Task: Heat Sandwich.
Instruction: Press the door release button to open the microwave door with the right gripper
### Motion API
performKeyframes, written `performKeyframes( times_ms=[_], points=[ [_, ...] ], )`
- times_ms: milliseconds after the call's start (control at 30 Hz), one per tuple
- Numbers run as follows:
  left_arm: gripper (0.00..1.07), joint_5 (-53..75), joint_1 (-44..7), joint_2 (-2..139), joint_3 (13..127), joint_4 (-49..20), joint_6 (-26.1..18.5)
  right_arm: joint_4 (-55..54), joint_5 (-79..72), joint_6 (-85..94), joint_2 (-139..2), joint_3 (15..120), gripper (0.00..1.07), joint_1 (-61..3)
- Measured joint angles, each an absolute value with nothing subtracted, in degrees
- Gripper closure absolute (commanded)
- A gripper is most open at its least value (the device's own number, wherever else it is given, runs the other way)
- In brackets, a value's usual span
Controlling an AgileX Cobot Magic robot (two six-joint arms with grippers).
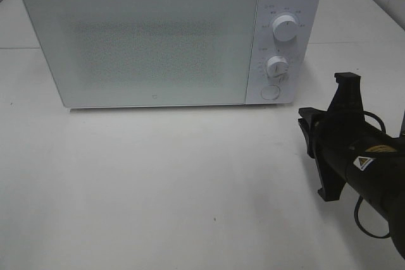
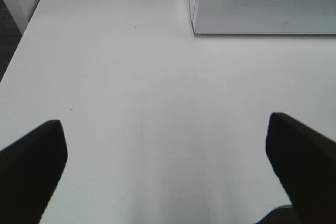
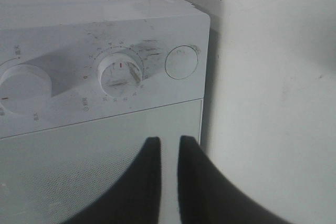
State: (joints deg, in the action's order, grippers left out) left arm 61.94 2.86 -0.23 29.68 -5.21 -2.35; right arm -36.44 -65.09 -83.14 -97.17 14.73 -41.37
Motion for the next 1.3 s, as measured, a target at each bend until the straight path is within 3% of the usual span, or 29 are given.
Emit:
performKeyframes(
  times_ms=[733,1100,1300],
  points=[
    [0.09,61.94,2.86,-0.23,29.68,-5.21,-2.35,-36.5,-64.4,-84.11,-99.24,15.24,1.07,-41.37],
    [0.09,61.94,2.86,-0.23,29.68,-5.21,-2.35,-36.33,-64.4,-86.12,-106.91,21.49,1.07,-41.2],
    [0.09,61.94,2.86,-0.23,29.68,-5.21,-2.35,-33.35,-62.85,-87.03,-109.61,25.1,1.07,-37.93]
  ],
)
